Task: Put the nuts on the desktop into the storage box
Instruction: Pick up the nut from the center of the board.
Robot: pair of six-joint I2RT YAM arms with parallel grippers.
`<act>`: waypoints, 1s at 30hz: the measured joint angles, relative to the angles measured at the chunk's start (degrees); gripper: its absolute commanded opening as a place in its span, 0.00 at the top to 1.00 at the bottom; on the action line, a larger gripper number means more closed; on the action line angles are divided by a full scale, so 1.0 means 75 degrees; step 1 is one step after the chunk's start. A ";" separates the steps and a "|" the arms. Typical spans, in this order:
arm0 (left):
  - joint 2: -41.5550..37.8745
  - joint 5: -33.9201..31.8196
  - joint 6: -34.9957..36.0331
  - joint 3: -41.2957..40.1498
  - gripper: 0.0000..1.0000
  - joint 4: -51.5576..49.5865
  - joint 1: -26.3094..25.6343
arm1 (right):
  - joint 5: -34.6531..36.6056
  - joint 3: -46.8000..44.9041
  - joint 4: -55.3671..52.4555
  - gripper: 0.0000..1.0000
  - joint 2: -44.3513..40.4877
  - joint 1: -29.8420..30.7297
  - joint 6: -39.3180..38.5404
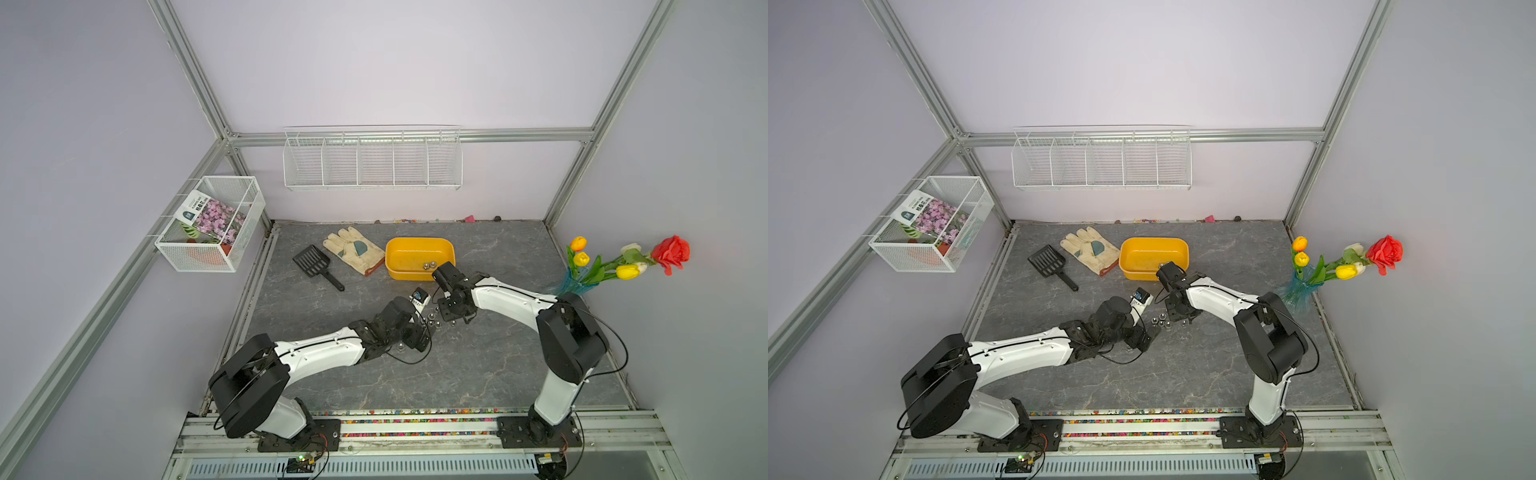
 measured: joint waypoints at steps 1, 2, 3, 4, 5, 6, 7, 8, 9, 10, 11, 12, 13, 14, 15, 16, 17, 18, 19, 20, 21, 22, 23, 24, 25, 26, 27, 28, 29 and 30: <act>0.0012 0.0012 -0.0029 -0.0006 0.01 0.0000 -0.0020 | -0.0003 -0.0064 0.0067 0.55 -0.0006 0.0000 0.0023; 0.0015 0.0032 -0.0070 -0.0020 0.01 0.0012 -0.0035 | -0.0020 -0.0152 0.0143 0.54 -0.0032 0.0000 0.0044; 0.0015 0.0032 -0.0105 -0.0038 0.01 0.0029 -0.0044 | -0.0023 -0.0248 0.0204 0.55 -0.0073 0.0000 0.0076; 0.0015 0.0032 -0.0122 -0.0047 0.01 0.0029 -0.0050 | -0.0047 -0.0326 0.0236 0.55 -0.0122 0.0000 0.0096; 0.0015 0.0032 -0.0143 -0.0070 0.01 0.0038 -0.0052 | -0.0061 -0.0423 0.0289 0.55 -0.0189 0.0003 0.0134; 0.0015 0.0032 -0.0166 -0.0085 0.01 0.0032 -0.0052 | -0.0085 -0.0522 0.0350 0.55 -0.0268 0.0009 0.0172; 0.0015 0.0032 -0.0189 -0.0096 0.01 0.0023 -0.0055 | -0.0114 -0.0609 0.0393 0.56 -0.0335 0.0009 0.0198; 0.0015 0.0032 -0.0198 -0.0105 0.01 0.0017 -0.0055 | -0.0140 -0.0702 0.0443 0.56 -0.0408 0.0009 0.0221; 0.0015 0.0032 -0.0221 -0.0105 0.01 0.0020 -0.0055 | -0.0172 -0.0813 0.0510 0.57 -0.0484 0.0009 0.0254; 0.0015 0.0032 -0.0233 -0.0105 0.01 0.0020 -0.0055 | -0.0195 -0.0892 0.0545 0.57 -0.0525 0.0012 0.0283; 0.0015 0.0032 -0.0251 -0.0105 0.01 0.0017 -0.0055 | -0.0219 -0.0968 0.0583 0.57 -0.0557 0.0017 0.0312; 0.0015 0.0032 -0.0254 -0.0105 0.01 0.0020 -0.0055 | -0.0256 -0.1072 0.0653 0.58 -0.0580 0.0032 0.0361; 0.0015 0.0032 -0.0259 -0.0105 0.01 0.0015 -0.0055 | -0.0289 -0.1142 0.0697 0.58 -0.0583 0.0041 0.0388; 0.0015 0.0032 -0.0274 -0.0105 0.01 0.0012 -0.0055 | -0.0332 -0.1218 0.0743 0.59 -0.0583 0.0055 0.0414; 0.0015 0.0032 -0.0289 -0.0105 0.01 0.0015 -0.0055 | -0.0367 -0.1294 0.0787 0.59 -0.0583 0.0073 0.0431; 0.0015 0.0032 -0.0303 -0.0108 0.01 0.0012 -0.0055 | -0.0393 -0.1349 0.0813 0.60 -0.0583 0.0087 0.0458; 0.0015 0.0032 -0.0312 -0.0105 0.01 0.0009 -0.0055 | -0.0402 -0.1378 0.0845 0.60 -0.0583 0.0096 0.0487; 0.0015 0.0029 -0.0312 -0.0108 0.01 0.0003 -0.0055 | -0.0425 -0.1381 0.0892 0.61 -0.0586 0.0108 0.0510; 0.0015 0.0032 -0.0312 -0.0105 0.01 -0.0003 -0.0055 | -0.0428 -0.1384 0.0921 0.61 -0.0586 0.0108 0.0536; 0.0015 0.0032 -0.0315 -0.0108 0.01 -0.0003 -0.0055 | -0.0425 -0.1387 0.0947 0.62 -0.0586 0.0117 0.0545; 0.0015 0.0032 -0.0315 -0.0108 0.01 -0.0003 -0.0058 | -0.0425 -0.1387 0.0973 0.62 -0.0583 0.0122 0.0562; 0.0015 0.0032 -0.0315 -0.0108 0.01 -0.0003 -0.0058 | -0.0425 -0.1387 0.0988 0.63 -0.0583 0.0122 0.0571; 0.0015 0.0032 -0.0321 -0.0108 0.01 -0.0003 -0.0058 | -0.0425 -0.1387 0.1003 0.64 -0.0583 0.0122 0.0586; 0.0015 0.0032 -0.0332 -0.0108 0.01 -0.0003 -0.0058 | -0.0423 -0.1387 0.1011 0.65 -0.0580 0.0125 0.0592; 0.0015 0.0029 -0.0335 -0.0108 0.01 -0.0003 -0.0058 | -0.0423 -0.1387 0.1008 0.66 -0.0574 0.0128 0.0595; 0.0017 0.0032 -0.0341 -0.0108 0.01 -0.0003 -0.0058 | -0.0423 -0.1384 0.1011 0.68 -0.0562 0.0128 0.0589; 0.0017 0.0029 -0.0344 -0.0108 0.01 0.0000 -0.0058 | -0.0423 -0.1384 0.1032 0.69 -0.0551 0.0131 0.0609; 0.0023 0.0032 -0.0347 -0.0108 0.01 0.0000 -0.0058 | -0.0423 -0.1384 0.1052 0.70 -0.0548 0.0134 0.0618; 0.0029 0.0032 -0.0364 -0.0108 0.01 0.0000 -0.0058 | -0.0423 -0.1384 0.1067 0.71 -0.0539 0.0137 0.0624; 0.0044 0.0032 -0.0367 -0.0108 0.01 0.0000 -0.0058 | -0.0423 -0.1384 0.1078 0.71 -0.0536 0.0137 0.0624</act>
